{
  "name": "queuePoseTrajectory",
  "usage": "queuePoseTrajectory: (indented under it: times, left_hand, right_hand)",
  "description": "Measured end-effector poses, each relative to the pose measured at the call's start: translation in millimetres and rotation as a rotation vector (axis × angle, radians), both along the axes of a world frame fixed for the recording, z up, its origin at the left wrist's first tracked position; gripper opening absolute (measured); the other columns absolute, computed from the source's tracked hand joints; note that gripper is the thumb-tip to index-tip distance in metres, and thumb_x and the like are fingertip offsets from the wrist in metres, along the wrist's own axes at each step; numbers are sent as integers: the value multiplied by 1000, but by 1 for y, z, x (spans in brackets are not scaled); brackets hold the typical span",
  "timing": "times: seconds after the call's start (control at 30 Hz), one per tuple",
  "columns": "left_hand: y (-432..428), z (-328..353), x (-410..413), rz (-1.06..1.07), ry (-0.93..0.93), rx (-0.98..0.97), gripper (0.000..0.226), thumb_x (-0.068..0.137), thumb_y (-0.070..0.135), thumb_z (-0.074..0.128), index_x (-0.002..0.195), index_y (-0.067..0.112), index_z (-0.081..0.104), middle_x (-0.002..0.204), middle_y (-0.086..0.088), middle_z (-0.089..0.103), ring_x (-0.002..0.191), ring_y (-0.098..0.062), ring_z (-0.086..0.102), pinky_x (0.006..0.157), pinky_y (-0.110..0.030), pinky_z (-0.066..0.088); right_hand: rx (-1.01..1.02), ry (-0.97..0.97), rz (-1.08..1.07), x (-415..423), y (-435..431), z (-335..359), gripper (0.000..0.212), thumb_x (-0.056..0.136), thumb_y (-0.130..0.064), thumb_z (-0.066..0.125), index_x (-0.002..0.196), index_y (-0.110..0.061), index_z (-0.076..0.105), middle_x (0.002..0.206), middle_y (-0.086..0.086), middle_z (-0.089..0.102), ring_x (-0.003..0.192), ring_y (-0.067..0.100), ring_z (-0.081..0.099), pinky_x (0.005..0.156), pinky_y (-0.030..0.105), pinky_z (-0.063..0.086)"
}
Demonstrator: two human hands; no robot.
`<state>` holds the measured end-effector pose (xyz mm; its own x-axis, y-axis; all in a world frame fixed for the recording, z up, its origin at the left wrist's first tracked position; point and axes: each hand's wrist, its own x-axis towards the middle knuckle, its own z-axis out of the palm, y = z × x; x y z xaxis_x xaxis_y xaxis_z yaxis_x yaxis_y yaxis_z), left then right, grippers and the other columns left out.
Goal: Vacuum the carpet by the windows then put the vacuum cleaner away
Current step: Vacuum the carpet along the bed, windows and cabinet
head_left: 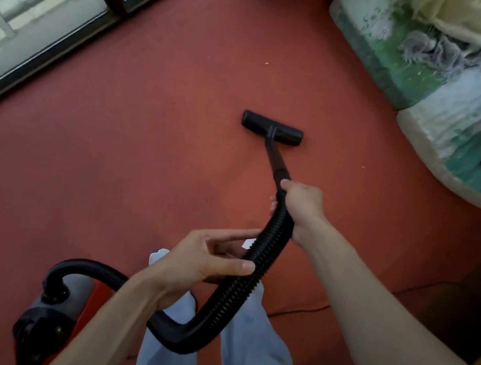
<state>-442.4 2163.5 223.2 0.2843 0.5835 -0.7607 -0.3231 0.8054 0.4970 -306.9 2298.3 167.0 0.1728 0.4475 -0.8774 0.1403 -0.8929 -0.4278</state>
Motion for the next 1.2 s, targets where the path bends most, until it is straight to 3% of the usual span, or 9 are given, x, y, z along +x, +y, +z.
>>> queuePoseTrajectory:
  times: [0.13, 0.23, 0.37, 0.5, 0.77, 0.93, 1.03, 1.1, 1.2]
  left_hand:
    - [25, -3, 5, 87, 78, -13, 51, 84, 10, 75, 129, 31, 65, 113, -8, 73, 99, -21, 70, 84, -27, 57]
    - [56, -6, 15, 146, 127, 13, 50, 82, 12, 78, 124, 35, 65, 106, -3, 74, 93, -18, 71, 83, -28, 58]
    - [87, -9, 7, 290, 74, 46, 46, 75, 5, 82, 114, 26, 68, 87, -10, 65, 78, -32, 68, 75, -44, 60]
    - [87, -16, -9, 288, -24, 62, 49, 73, 6, 83, 116, 21, 66, 83, -8, 60, 75, -29, 64, 79, -54, 58]
    - [127, -38, -41, 402, 104, 5, 36, 84, 7, 76, 117, 17, 67, 86, -13, 60, 65, -31, 65, 65, -43, 60]
    - [161, -58, -63, 458, 122, 30, 38, 83, 8, 78, 119, 14, 66, 72, -4, 59, 64, -30, 64, 75, -58, 56]
    - [158, -60, -98, 352, 37, 60, 40, 79, 8, 82, 115, 12, 64, 80, -10, 56, 71, -32, 64, 77, -63, 57]
    - [149, -60, -122, 211, -59, 98, 40, 77, 9, 82, 112, 14, 62, 79, -6, 57, 73, -29, 62, 75, -56, 57]
    - [131, -58, -145, 20, -162, 96, 41, 73, 4, 80, 104, 17, 56, 79, -1, 58, 67, -16, 59, 57, -31, 50]
  right_hand:
    - [10, 34, 12, -13, 35, -8, 18, 97, -7, 51, 80, -13, 50, 69, 13, 52, 49, 20, 47, 49, 31, 45]
    - [61, -2, 61, -22, 74, -11, 11, 96, -10, 53, 85, -11, 53, 68, 11, 55, 50, 21, 51, 54, 33, 50]
    - [102, -13, 107, -32, 113, -9, 12, 92, -13, 56, 91, -1, 55, 59, 11, 59, 53, 24, 56, 62, 39, 53]
    - [67, -7, 162, -44, 116, -7, 11, 91, -10, 56, 91, 1, 56, 63, 14, 59, 54, 25, 55, 60, 39, 52]
    - [115, -141, 257, -99, 158, -50, 20, 87, -12, 56, 100, 3, 59, 67, 15, 63, 51, 28, 61, 57, 41, 56]
    - [176, -119, 197, -129, 190, -57, 16, 90, -11, 59, 79, -1, 56, 61, 14, 59, 50, 24, 56, 60, 37, 52]
    - [168, -88, 178, -144, 184, -43, 15, 90, -10, 59, 80, 0, 55, 64, 15, 60, 48, 22, 55, 57, 36, 51]
    - [138, -83, 224, -151, 168, -32, 14, 90, -10, 58, 80, 0, 56, 64, 16, 59, 44, 21, 53, 55, 35, 49]
    - [114, -73, 304, -162, 137, -17, 15, 91, -8, 55, 76, -6, 57, 64, 17, 56, 42, 22, 49, 51, 33, 46]
